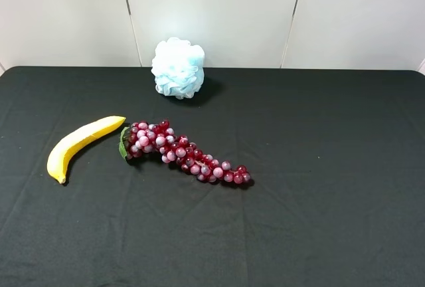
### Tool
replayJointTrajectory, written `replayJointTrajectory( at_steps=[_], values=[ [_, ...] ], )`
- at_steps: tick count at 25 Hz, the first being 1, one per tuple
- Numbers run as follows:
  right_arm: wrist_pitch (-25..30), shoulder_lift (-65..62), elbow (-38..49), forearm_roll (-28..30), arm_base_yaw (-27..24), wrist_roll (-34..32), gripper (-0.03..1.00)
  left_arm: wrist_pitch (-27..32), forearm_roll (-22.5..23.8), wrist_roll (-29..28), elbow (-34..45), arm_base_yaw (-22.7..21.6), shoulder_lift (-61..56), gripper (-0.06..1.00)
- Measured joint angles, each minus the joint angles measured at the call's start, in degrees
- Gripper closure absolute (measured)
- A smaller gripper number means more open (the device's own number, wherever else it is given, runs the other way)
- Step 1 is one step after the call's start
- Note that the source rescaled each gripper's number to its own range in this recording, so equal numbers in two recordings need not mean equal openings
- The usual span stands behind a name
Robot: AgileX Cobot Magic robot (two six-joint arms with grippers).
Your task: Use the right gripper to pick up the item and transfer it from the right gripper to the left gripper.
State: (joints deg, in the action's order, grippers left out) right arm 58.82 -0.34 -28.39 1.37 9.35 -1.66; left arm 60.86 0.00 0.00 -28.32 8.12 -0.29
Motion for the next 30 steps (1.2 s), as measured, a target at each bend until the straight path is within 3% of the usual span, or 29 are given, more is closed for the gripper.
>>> replayJointTrajectory(
  at_steps=[10,18,30],
  values=[
    [0.00,0.00,0.00,-0.07,-0.52,0.00,-0.03,0.00,0.00,0.00,0.00,-0.67,0.00,-0.01],
    [0.00,0.00,0.00,-0.20,-6.78,0.00,-0.03,0.00,0.00,0.00,0.00,-6.22,0.02,0.00],
    [0.00,0.00,0.00,-0.48,-11.10,0.00,-0.03,0.00,0.00,0.00,0.00,-6.55,0.02,0.00]
  ],
)
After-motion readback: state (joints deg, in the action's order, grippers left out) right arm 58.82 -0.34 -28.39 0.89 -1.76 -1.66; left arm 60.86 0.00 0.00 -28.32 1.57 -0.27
